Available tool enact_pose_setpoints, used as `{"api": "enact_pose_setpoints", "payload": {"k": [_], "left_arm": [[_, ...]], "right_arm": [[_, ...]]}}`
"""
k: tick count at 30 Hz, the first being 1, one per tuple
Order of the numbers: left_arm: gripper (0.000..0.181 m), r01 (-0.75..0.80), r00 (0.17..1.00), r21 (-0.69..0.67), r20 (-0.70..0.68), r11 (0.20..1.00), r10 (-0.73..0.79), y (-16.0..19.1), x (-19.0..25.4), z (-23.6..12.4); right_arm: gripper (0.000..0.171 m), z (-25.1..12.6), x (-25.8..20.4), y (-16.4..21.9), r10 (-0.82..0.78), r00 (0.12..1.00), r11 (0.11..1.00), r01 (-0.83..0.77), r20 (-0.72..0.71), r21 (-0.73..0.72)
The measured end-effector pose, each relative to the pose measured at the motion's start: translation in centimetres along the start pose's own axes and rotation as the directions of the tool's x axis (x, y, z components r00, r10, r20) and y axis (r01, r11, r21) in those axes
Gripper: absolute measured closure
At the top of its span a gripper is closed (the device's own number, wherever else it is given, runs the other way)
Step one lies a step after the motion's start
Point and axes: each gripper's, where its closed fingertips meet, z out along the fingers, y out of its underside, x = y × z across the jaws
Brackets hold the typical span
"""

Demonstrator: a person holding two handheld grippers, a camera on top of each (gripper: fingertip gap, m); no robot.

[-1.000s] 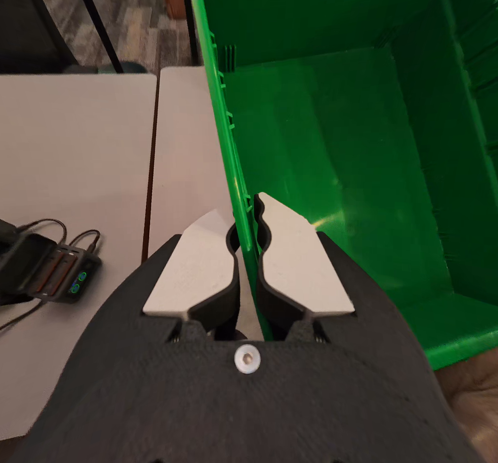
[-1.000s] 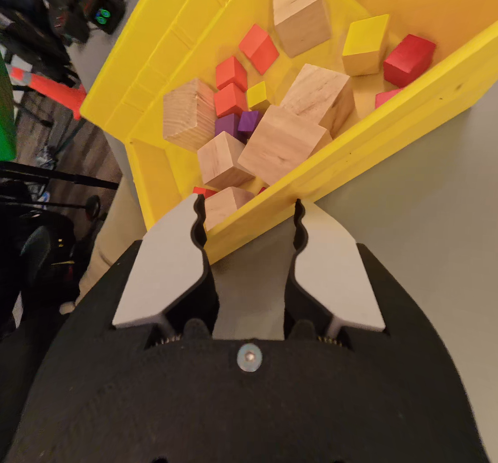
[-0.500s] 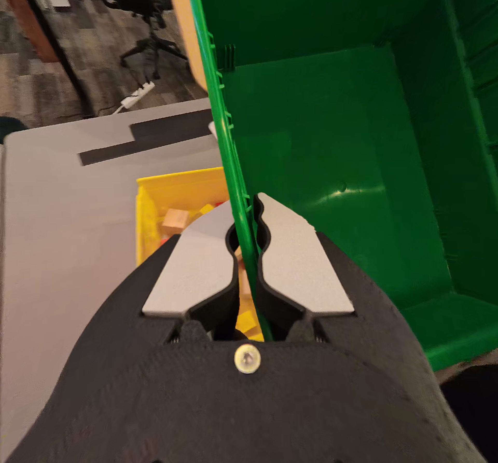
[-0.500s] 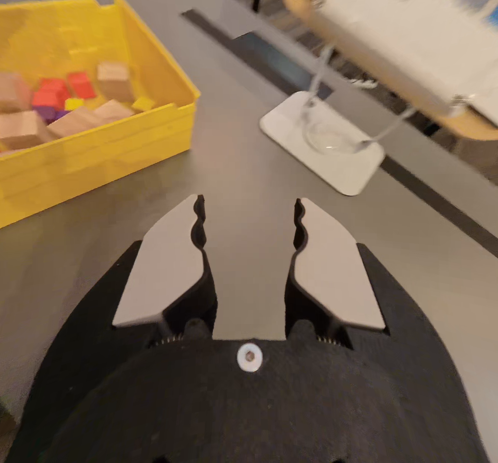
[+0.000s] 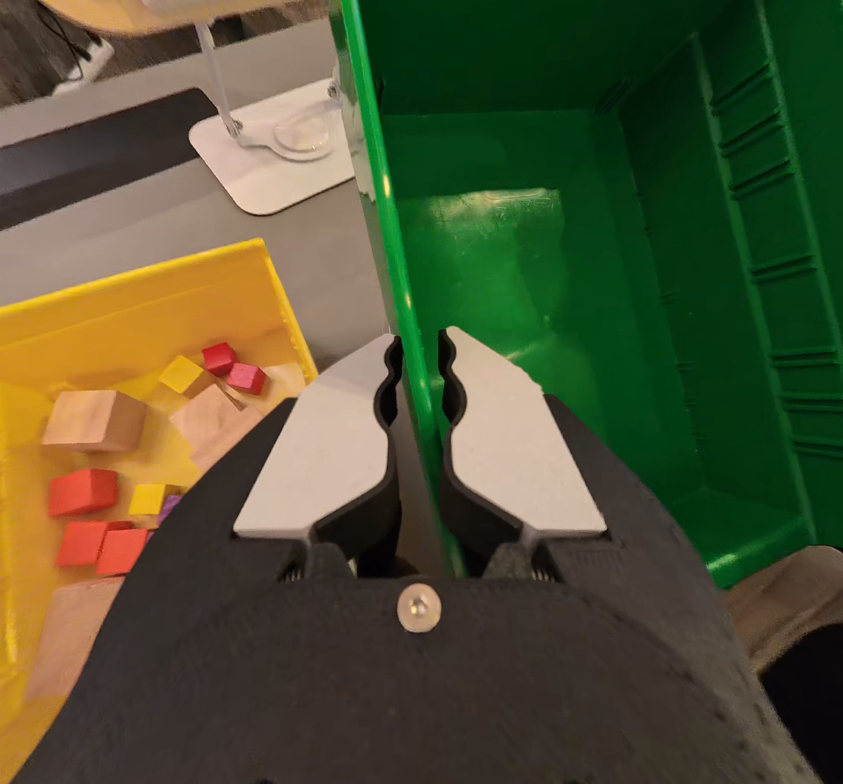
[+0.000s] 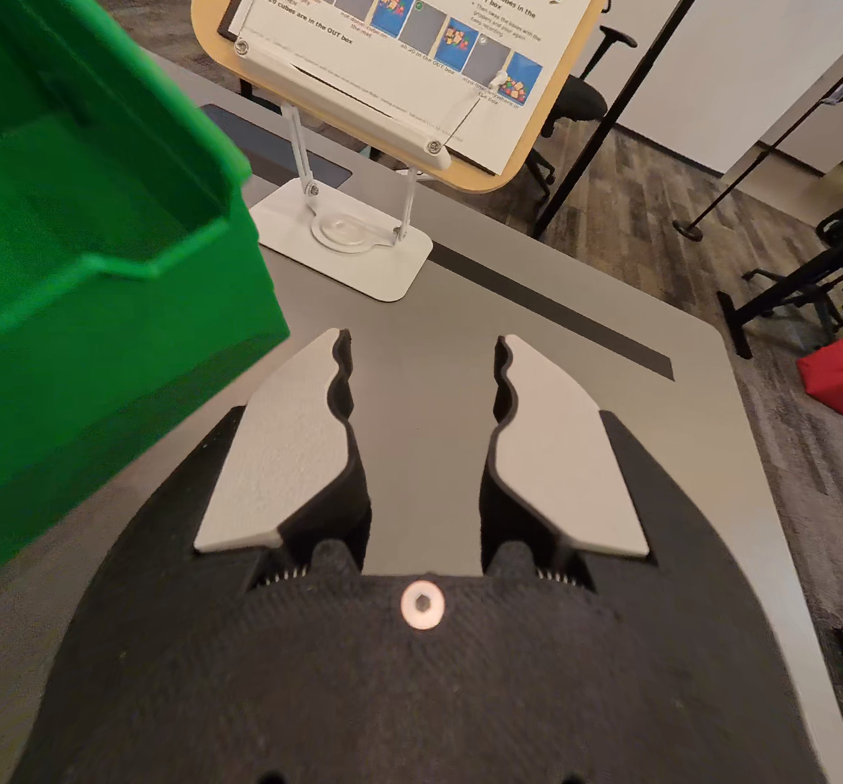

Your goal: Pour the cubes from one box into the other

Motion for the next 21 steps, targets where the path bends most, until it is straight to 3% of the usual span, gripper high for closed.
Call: {"api": "enact_pose_setpoints", "payload": {"k": [12,19,21], "left_arm": [[0.164,0.074,0.995,-0.075,0.071,0.994,-0.068,4.1,-0.4,3.1],[0.161,0.062,0.993,-0.130,0.105,0.990,-0.048,5.3,-0.2,4.1],[0.159,0.025,0.996,-0.219,0.093,0.975,-0.004,6.5,0.4,4.4]], "right_arm": [[0.121,2.1,-2.0,0.5,-0.061,0.998,0.997,0.062,0.018,-0.054],[0.121,3.6,-2.4,3.5,0.019,0.996,0.989,-0.006,0.090,-0.144],[0.124,3.8,-2.9,3.9,0.054,0.991,0.989,-0.036,0.122,-0.146]]}}
